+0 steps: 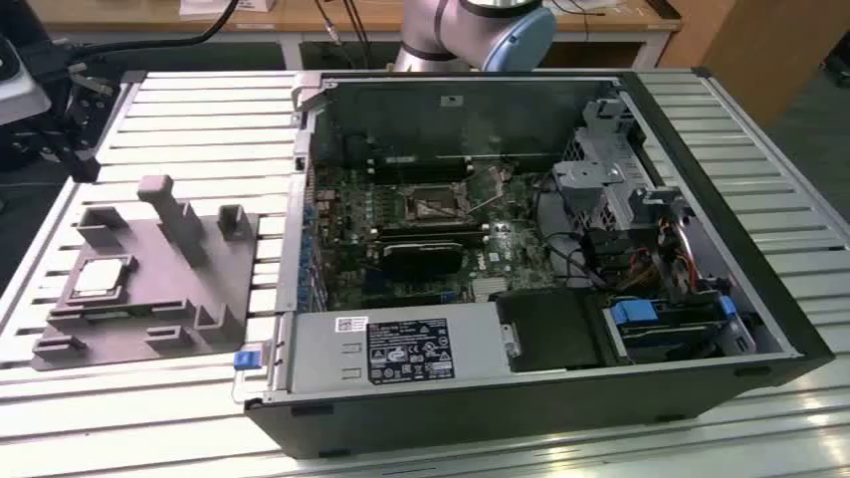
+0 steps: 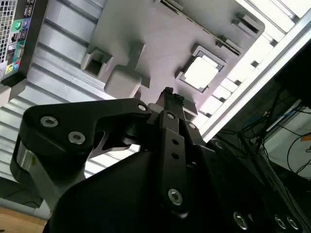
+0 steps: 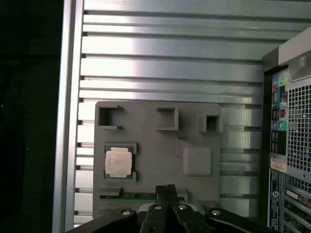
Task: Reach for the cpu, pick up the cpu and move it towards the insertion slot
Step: 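Pick up the cpu and move it towards the insertion slot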
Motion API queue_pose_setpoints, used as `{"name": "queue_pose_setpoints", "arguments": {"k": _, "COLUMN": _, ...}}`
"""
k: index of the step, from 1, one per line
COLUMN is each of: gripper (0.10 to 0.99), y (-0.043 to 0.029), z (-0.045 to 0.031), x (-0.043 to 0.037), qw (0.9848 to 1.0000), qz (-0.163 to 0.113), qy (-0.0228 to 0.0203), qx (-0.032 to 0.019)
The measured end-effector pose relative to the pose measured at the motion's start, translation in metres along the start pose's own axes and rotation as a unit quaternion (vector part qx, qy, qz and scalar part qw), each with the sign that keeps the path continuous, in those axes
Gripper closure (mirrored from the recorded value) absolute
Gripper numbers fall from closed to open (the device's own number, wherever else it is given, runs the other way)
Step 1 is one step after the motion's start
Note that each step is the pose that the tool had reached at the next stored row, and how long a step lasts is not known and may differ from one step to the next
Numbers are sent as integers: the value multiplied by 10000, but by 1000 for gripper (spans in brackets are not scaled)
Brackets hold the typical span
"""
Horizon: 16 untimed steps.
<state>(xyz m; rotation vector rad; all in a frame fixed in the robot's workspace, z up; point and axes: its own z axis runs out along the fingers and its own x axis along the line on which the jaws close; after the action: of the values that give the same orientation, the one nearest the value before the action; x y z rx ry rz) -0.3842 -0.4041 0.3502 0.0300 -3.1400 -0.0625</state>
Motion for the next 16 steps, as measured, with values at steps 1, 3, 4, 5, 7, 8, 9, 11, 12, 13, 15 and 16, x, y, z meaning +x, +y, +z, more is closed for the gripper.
{"name": "queue_pose_setpoints", "arguments": {"k": 1, "gripper": 980, "y": 0, "z": 0, "x": 0, "qw": 10000, "qz": 0, "qy": 0, "qx": 0}}
{"name": "queue_pose_setpoints", "arguments": {"k": 3, "gripper": 980, "y": 0, "z": 0, "x": 0, "qw": 10000, "qz": 0, "qy": 0, "qx": -2}}
{"name": "queue_pose_setpoints", "arguments": {"k": 4, "gripper": 980, "y": 0, "z": 1, "x": 0, "qw": 10000, "qz": 0, "qy": 0, "qx": -1}}
{"name": "queue_pose_setpoints", "arguments": {"k": 5, "gripper": 980, "y": 0, "z": 3, "x": 0, "qw": 10000, "qz": 0, "qy": 0, "qx": -2}}
{"name": "queue_pose_setpoints", "arguments": {"k": 7, "gripper": 980, "y": -1, "z": 8, "x": 0, "qw": 10000, "qz": 0, "qy": 0, "qx": -2}}
{"name": "queue_pose_setpoints", "arguments": {"k": 8, "gripper": 980, "y": -1, "z": 11, "x": 1, "qw": 10000, "qz": 0, "qy": 0, "qx": -2}}
{"name": "queue_pose_setpoints", "arguments": {"k": 9, "gripper": 980, "y": -1, "z": 15, "x": 1, "qw": 10000, "qz": -1, "qy": 0, "qx": -2}}
{"name": "queue_pose_setpoints", "arguments": {"k": 11, "gripper": 980, "y": -1, "z": 24, "x": 2, "qw": 10000, "qz": 0, "qy": 0, "qx": -1}}
{"name": "queue_pose_setpoints", "arguments": {"k": 12, "gripper": 980, "y": -1, "z": 30, "x": 2, "qw": 10000, "qz": 0, "qy": 0, "qx": -1}}
{"name": "queue_pose_setpoints", "arguments": {"k": 13, "gripper": 980, "y": -2, "z": 35, "x": 2, "qw": 10000, "qz": 0, "qy": 0, "qx": 0}}
{"name": "queue_pose_setpoints", "arguments": {"k": 15, "gripper": 980, "y": -2, "z": 45, "x": 3, "qw": 10000, "qz": 0, "qy": 0, "qx": 4}}
{"name": "queue_pose_setpoints", "arguments": {"k": 16, "gripper": 980, "y": -2, "z": 51, "x": 4, "qw": 10000, "qz": 0, "qy": 0, "qx": 7}}
